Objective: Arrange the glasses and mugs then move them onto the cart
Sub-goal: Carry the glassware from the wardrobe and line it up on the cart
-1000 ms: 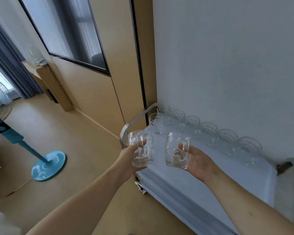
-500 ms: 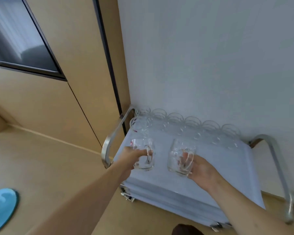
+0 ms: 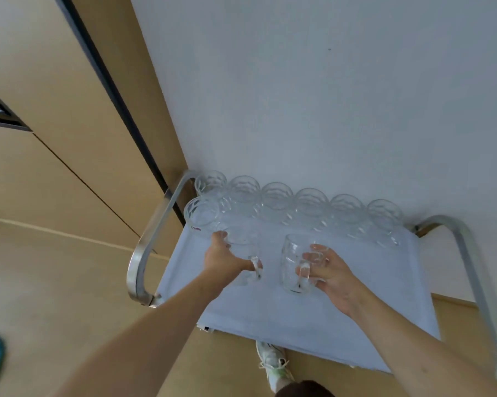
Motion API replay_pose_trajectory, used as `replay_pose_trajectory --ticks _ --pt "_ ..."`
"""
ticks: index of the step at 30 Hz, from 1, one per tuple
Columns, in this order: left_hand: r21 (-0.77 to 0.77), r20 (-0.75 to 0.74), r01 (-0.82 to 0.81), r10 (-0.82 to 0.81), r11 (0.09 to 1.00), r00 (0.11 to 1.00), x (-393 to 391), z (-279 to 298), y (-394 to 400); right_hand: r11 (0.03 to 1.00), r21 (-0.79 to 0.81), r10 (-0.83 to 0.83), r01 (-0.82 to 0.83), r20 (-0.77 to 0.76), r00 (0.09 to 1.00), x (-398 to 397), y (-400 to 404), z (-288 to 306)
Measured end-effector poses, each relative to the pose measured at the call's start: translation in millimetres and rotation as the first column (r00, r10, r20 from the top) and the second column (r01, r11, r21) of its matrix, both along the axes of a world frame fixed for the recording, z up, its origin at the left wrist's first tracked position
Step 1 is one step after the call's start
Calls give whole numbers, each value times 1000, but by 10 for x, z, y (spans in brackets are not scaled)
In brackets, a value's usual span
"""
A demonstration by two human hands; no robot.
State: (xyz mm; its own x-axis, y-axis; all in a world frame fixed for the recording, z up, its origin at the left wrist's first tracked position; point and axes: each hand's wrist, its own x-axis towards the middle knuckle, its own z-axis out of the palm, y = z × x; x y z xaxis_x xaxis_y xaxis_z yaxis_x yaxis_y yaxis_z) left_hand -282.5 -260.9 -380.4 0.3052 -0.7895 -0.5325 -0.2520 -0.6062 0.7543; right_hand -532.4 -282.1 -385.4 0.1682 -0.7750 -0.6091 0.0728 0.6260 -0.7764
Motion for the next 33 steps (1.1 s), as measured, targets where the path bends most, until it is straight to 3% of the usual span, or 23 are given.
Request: replay_pose_trajectory --ticks 7,13,20,26,33 --pt "31 170 120 -123 992 978 -123 -274 -213 1000 21 -23 22 10 1000 16 -291 -357" --pt "13 281 119 -118 993 952 -269 -360 -339 999 -43 31 -33 -41 999 53 -413 -514" --pt "-41 256 56 -44 998 966 -278 -435 -398 984 -100 137 -149 -113 984 25 -467 -618" --pt "-13 261 209 -198 978 945 -235 -430 -320 943 -147 262 -297 -219 940 -74 -429 -603" --pt "-10 224 250 -241 968 944 -162 -323 -173 957 -114 214 -267 -346 914 -89 -276 -613"
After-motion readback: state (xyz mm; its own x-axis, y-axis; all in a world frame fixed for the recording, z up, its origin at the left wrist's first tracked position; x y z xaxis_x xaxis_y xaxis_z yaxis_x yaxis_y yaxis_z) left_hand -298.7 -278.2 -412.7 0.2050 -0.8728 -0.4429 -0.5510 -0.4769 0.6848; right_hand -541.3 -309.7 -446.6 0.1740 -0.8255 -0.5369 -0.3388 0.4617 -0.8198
